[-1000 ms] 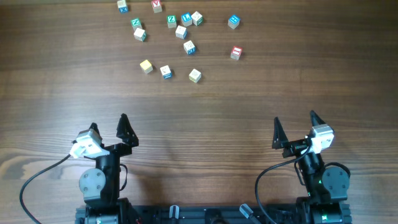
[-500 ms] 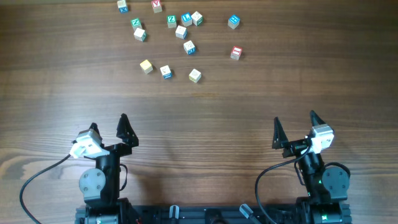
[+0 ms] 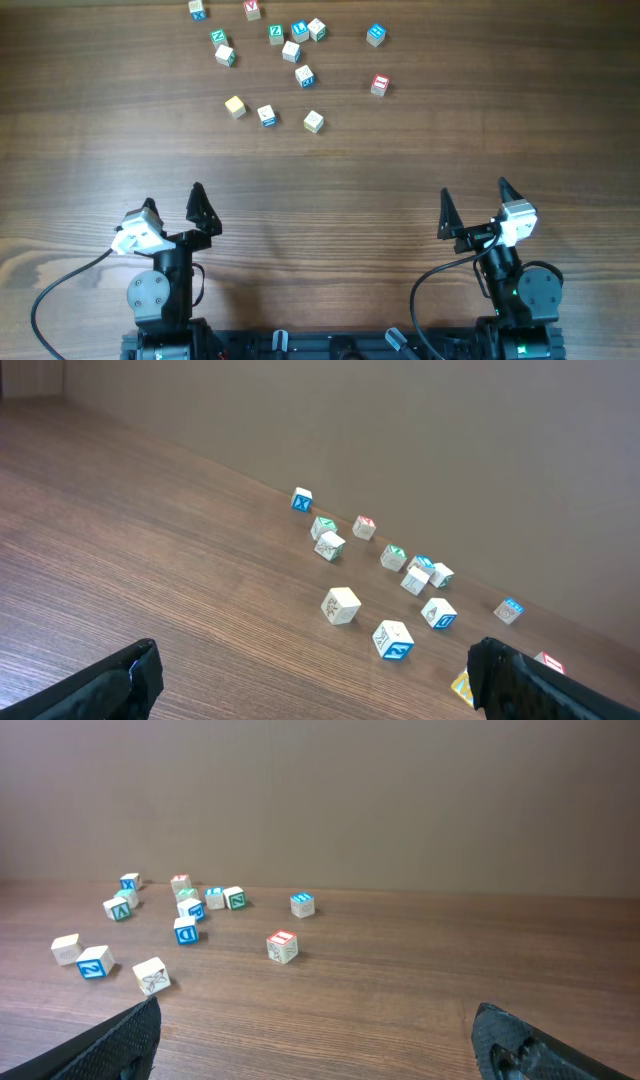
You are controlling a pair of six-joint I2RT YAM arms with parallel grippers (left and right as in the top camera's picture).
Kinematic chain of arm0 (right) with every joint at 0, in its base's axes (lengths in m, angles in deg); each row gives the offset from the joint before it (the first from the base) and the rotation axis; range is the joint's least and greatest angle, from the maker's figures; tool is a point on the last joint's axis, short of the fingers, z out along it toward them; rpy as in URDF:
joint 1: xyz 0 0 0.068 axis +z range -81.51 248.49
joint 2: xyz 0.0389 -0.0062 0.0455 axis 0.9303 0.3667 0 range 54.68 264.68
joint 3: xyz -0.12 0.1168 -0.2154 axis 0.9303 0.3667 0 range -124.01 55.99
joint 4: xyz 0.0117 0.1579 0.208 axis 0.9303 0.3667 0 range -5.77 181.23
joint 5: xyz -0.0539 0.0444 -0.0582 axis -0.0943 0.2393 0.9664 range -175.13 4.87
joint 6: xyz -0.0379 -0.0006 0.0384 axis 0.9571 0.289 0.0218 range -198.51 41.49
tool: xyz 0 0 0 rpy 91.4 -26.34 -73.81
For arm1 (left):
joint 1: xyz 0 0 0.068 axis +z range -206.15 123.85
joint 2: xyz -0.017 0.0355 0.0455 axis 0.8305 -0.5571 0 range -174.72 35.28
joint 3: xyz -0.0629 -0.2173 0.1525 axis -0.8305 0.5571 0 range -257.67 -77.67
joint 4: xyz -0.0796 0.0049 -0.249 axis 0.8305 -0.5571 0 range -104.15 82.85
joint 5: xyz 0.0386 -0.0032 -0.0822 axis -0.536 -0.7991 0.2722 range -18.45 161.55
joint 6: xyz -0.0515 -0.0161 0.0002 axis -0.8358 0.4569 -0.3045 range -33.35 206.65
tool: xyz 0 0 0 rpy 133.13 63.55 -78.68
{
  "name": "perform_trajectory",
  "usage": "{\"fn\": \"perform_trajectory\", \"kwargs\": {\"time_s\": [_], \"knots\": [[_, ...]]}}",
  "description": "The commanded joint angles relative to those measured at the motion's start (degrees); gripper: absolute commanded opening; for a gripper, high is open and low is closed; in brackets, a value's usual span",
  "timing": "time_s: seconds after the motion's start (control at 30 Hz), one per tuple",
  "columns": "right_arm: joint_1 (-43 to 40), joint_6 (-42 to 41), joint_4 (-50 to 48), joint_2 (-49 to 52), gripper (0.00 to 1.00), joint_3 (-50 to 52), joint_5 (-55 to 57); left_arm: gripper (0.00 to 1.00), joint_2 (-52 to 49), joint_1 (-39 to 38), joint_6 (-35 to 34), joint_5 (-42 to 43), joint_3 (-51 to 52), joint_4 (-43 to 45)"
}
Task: Form a tower
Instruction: 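Raise the left arm and swing it toward the block cluster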
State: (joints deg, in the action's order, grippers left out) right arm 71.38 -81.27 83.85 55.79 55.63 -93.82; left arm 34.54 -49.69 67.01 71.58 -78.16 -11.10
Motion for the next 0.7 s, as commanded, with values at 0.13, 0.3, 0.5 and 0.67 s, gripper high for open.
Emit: {"fn": "perform_trajectory", "kwargs": {"time_s": [0.13,0.3,0.5,0.67], "knots": [[0.13,-0.37,-0.17,-0.57,1.00,0.07,0.83,1.00,0.42,-0.24,-0.33,-0.96,0.15,-0.17],[0.13,-0.37,-0.17,-0.57,1.00,0.07,0.85,1.00,0.42,-0.24,-0.33,-0.94,0.15,-0.13],[0.13,-0.37,-0.17,-0.57,1.00,0.07,0.85,1.00,0.42,-0.24,-0.35,0.35,0.15,9.60],[0.13,-0.37,-0.17,-0.57,1.00,0.07,0.83,1.00,0.42,-0.24,-0.35,7.67,0.15,32.11]]}}
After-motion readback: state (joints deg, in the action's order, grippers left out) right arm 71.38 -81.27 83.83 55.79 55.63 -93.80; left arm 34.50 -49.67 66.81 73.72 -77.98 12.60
